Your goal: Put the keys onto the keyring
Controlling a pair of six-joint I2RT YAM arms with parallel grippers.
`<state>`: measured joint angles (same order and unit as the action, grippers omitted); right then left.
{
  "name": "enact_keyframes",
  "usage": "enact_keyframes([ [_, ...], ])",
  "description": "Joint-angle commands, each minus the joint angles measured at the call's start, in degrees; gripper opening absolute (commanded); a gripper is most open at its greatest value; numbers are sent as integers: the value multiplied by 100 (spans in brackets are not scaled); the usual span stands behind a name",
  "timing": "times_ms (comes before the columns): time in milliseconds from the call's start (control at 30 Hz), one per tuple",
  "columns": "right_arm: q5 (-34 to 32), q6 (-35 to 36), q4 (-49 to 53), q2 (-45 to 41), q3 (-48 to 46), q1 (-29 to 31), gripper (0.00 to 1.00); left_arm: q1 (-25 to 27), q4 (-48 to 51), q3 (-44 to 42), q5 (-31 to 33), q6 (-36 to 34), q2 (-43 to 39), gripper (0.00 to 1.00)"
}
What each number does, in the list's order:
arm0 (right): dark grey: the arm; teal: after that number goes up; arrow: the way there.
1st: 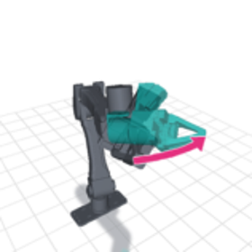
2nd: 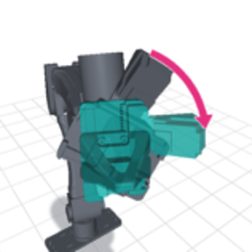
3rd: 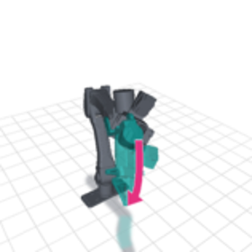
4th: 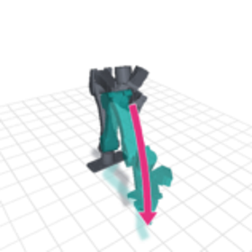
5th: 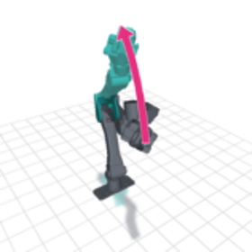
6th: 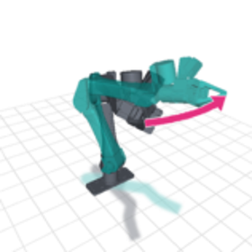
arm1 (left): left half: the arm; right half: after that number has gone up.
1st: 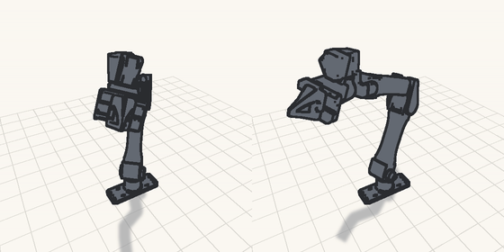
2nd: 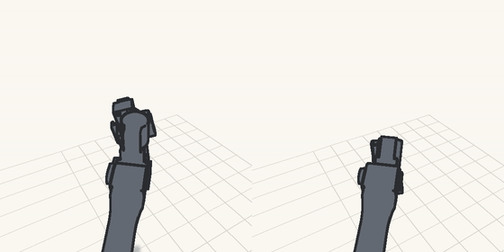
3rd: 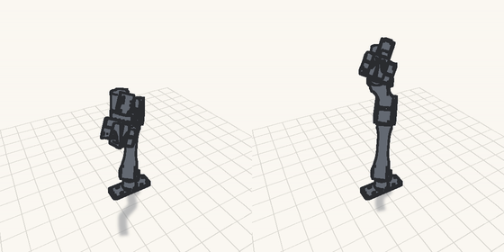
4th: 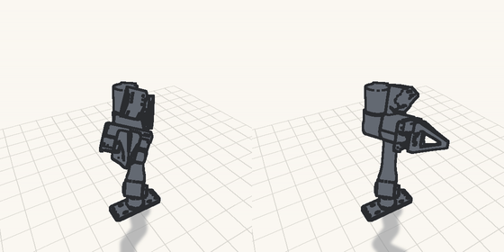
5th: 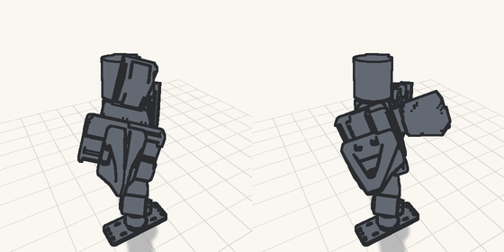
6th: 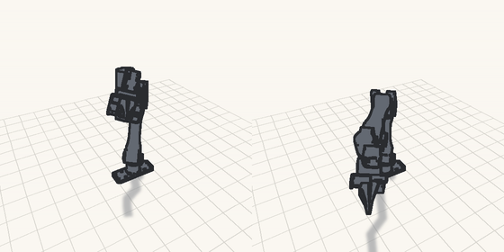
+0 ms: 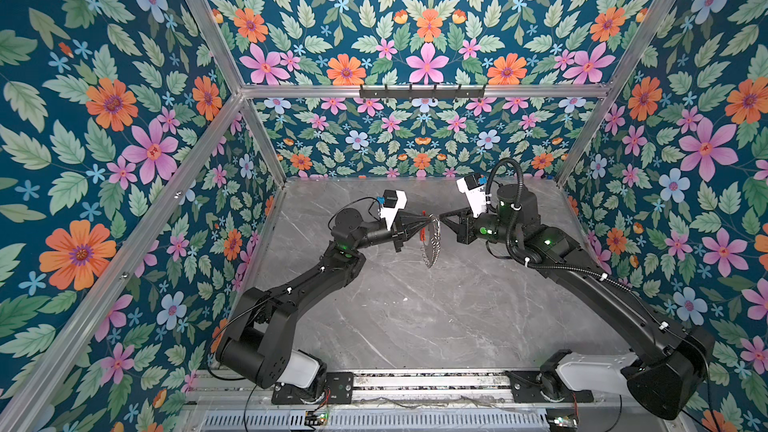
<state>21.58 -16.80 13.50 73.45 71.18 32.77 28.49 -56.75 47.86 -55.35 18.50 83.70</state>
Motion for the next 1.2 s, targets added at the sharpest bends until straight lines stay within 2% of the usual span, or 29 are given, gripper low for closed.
enact_keyframes([
  [0, -111, -200, 50, 16, -22, -17, 0, -6, -1071, 13, -46, 451, 43, 0],
  [100, 39, -384, 71, 42, -14, -47, 0, -6, -1428, -16, 19, 632, 99, 0],
  [267, 660, -862, 83, 215, 62, -175, 0, -2, -2544, -129, 273, 1135, 368, 0],
  [367, 601, -908, 146, 142, 88, -199, 18, -1, -2798, -53, 275, 1396, 555, 0],
  [467, 398, -868, 300, -57, 121, -322, 29, -10, -3007, -6, 230, 1585, 667, 0],
  [533, 322, -766, 404, -182, 177, -417, 32, -10, -3041, 69, 170, 1729, 744, 0],
  [667, 303, -413, 617, -227, 498, -448, 33, -10, -3349, 174, 121, 2150, 892, 0],
  [800, 736, -186, 384, -101, 664, -447, 31, -10, -3550, 353, 57, 2588, 1040, 0],
  [967, 1187, -147, 64, 114, 750, -445, 31, -10, -3743, 512, 75, 2992, 1161, 0],
  [1167, 1379, -215, -258, 197, 710, -405, 31, -10, -3799, 546, 86, 3133, 1183, 0],
])
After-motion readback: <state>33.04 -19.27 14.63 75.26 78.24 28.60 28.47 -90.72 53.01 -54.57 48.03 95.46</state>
